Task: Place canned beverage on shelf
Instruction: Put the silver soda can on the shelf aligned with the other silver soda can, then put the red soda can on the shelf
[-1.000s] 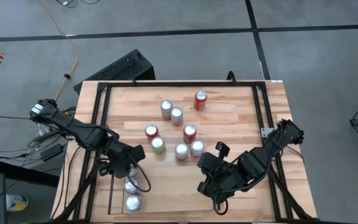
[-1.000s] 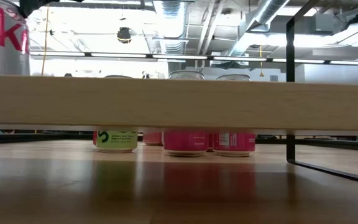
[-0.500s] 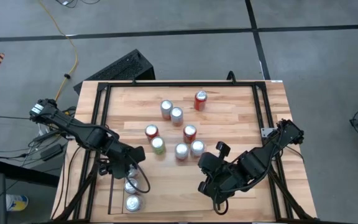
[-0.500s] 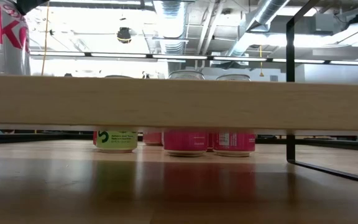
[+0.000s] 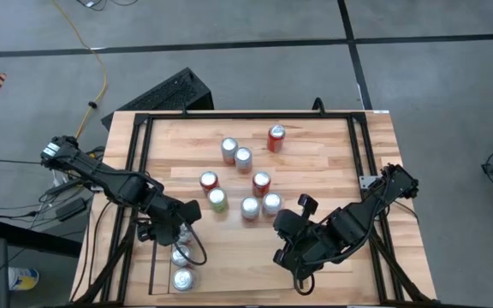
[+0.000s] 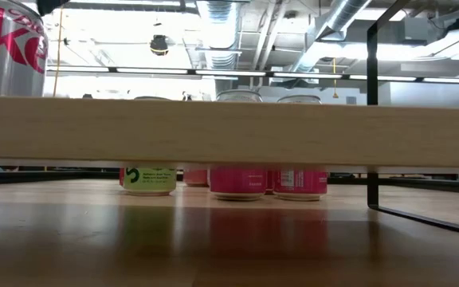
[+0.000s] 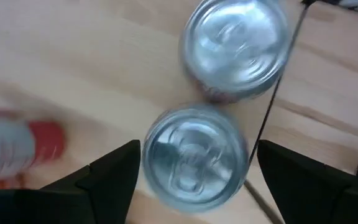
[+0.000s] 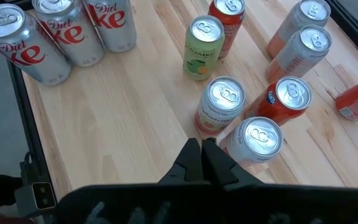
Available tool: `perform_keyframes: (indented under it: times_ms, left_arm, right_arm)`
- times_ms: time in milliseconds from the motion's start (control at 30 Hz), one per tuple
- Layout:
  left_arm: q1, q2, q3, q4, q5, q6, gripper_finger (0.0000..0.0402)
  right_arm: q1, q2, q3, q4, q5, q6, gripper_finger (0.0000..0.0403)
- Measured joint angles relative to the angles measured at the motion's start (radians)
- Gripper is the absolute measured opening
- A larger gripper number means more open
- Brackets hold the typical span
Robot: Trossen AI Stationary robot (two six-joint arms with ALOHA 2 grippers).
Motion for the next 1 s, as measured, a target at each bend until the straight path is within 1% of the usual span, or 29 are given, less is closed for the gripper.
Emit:
perform_keyframes:
  times_ms: [133, 300, 433, 533, 600, 733, 800, 900, 1000]
  left_arm:
    - [0.008, 0.0, 0.035, -0.025, -0.049, -0.065, 0.0309]
    - [0.01, -0.005, 0.11, -0.05, -0.061, -0.168, 0.0309]
    - [0.008, -0.009, 0.176, -0.08, -0.046, -0.272, 0.0309]
    - [0.006, -0.009, 0.241, -0.1, -0.057, -0.387, 0.0309]
    - [0.016, -0.009, 0.296, -0.088, -0.074, -0.468, 0.0309]
    - [0.064, -0.01, 0.387, -0.005, -0.121, -0.584, 0.0309]
    - [0.101, -0.011, 0.405, 0.03, -0.136, -0.636, 0.0309]
    - [0.176, -0.008, 0.405, 0.021, -0.14, -0.72, 0.0309]
    - [0.243, 0.001, 0.403, -0.012, -0.143, -0.737, 0.0309]
  right_arm:
    - [0.0, 0.0, 0.0, -0.001, 0.004, -0.001, 0.0]
    - [0.0, -0.001, 0.0, 0.006, 0.005, -0.005, 0.0]
    - [0.0, -0.002, 0.0, 0.017, 0.01, -0.03, 0.0]
    - [0.0, -0.002, 0.0, 0.015, 0.058, -0.039, 0.0]
    - [-0.005, -0.013, -0.001, 0.014, 0.07, -0.069, 0.0]
    - [-0.027, -0.045, -0.001, 0.051, 0.05, -0.162, 0.0]
    - [-0.038, -0.064, -0.001, 0.064, 0.047, -0.199, 0.0]
    - [-0.054, -0.108, -0.001, 0.07, 0.046, -0.213, 0.0]
    - [-0.068, -0.157, 0.0, 0.063, 0.047, -0.218, 0.0008]
